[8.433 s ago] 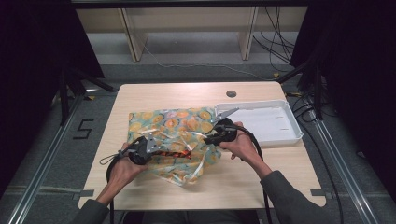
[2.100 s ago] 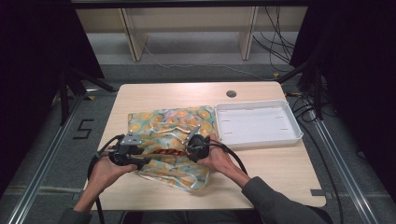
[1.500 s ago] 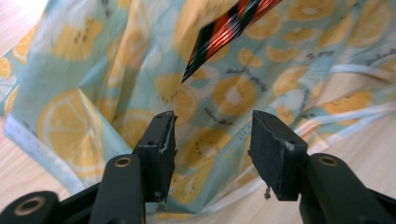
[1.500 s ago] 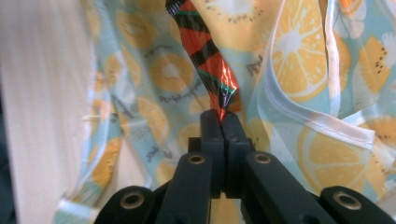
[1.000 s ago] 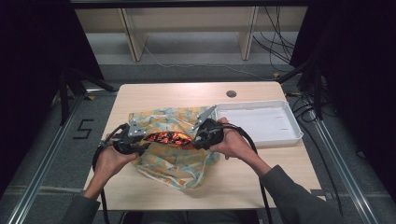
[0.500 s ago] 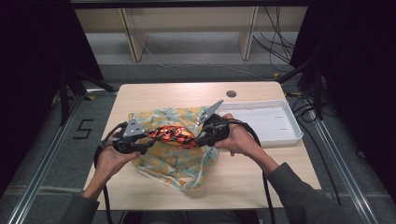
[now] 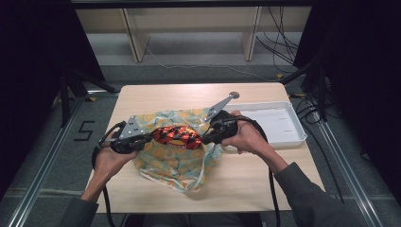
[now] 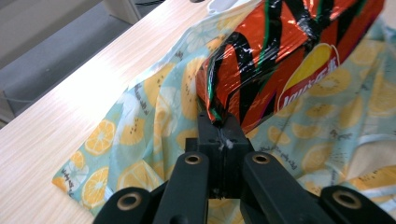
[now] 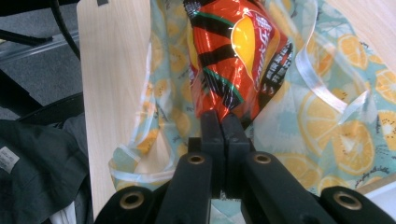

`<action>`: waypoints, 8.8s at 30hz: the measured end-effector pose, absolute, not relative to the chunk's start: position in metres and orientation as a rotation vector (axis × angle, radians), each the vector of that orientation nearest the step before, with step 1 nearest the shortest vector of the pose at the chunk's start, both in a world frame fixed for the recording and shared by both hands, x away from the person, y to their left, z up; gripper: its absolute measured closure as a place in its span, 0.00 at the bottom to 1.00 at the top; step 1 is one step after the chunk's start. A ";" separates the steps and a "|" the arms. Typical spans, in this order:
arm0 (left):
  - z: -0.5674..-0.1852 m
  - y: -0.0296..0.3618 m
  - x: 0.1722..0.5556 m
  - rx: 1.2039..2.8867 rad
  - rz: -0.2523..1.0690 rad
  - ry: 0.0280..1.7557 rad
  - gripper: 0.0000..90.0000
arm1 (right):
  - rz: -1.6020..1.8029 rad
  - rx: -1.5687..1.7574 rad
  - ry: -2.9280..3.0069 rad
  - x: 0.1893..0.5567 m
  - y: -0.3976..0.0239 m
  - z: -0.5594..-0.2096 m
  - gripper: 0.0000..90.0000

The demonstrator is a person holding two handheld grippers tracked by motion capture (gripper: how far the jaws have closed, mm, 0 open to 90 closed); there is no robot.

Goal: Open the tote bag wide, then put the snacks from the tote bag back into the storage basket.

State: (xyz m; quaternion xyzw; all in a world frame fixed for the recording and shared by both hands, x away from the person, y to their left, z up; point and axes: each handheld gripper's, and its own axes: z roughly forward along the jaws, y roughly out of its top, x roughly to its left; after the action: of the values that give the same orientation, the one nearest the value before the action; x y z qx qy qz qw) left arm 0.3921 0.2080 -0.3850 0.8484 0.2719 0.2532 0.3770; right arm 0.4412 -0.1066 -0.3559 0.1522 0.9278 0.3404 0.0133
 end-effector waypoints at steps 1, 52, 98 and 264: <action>-0.383 0.209 0.391 2.180 0.648 0.696 0.99 | 1.065 0.477 2.889 0.441 -0.108 -0.355 1.00; -0.362 0.208 0.407 2.010 0.437 0.901 1.00 | 1.570 0.695 2.388 0.450 -0.106 -0.409 0.76; -0.412 0.234 0.328 1.972 0.663 1.011 0.33 | 1.776 0.732 2.387 0.456 -0.113 -0.389 1.00; -0.444 0.262 0.318 2.011 0.623 1.097 0.30 | 1.367 1.501 1.947 0.553 -0.305 -0.407 0.69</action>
State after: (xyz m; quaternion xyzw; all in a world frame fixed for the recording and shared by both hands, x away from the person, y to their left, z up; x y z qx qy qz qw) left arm 0.3181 0.2617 -0.4441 0.7855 0.4285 0.2432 0.3745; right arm 0.5526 -0.3048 -0.4067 0.5265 0.6829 0.4793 0.1634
